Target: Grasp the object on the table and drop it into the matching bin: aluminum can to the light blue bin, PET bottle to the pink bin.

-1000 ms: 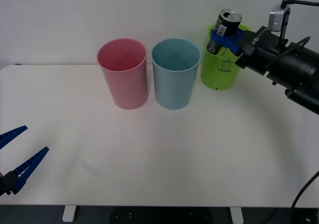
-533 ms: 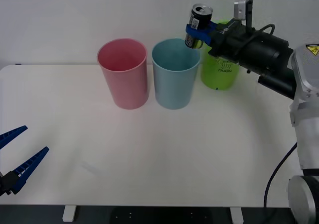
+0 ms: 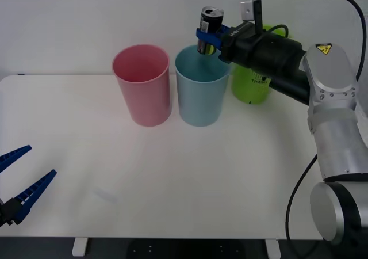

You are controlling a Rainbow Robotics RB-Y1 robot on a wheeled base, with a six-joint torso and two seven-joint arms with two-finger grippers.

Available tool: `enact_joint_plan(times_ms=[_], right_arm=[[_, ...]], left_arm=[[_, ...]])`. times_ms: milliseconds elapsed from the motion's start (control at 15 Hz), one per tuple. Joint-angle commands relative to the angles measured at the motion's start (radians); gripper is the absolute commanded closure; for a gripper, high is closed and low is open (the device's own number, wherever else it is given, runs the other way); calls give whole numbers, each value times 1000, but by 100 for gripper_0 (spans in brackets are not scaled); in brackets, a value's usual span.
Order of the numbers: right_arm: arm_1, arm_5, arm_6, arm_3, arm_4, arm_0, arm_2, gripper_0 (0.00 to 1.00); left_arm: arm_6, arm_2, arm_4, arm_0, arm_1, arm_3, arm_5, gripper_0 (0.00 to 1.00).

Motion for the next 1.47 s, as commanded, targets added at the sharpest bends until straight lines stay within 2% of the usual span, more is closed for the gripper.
enact_joint_plan(times_ms=[67, 400, 467, 533, 600, 1267, 1467], right_arm=[[3, 2, 9, 32, 1, -16, 8, 100], [3, 2, 12, 32, -8, -16, 8, 99], [3, 2, 12, 32, -8, -16, 8, 81], [3, 2, 9, 32, -8, -16, 8, 18], [3, 2, 12, 32, -8, -16, 8, 0], [-15, -12, 32, 31, -47, -16, 9, 0], [-55, -84, 41, 32, -107, -8, 14, 0]], left_arm=[[0, 0, 0, 0, 0, 0, 0, 0], [0, 0, 0, 0, 0, 0, 0, 0], [0, 0, 0, 0, 0, 0, 0, 0], [0, 0, 0, 0, 0, 0, 0, 0], [0, 0, 0, 0, 0, 0, 0, 0], [0, 0, 0, 0, 0, 0, 0, 0], [0, 0, 0, 0, 0, 0, 0, 0]])
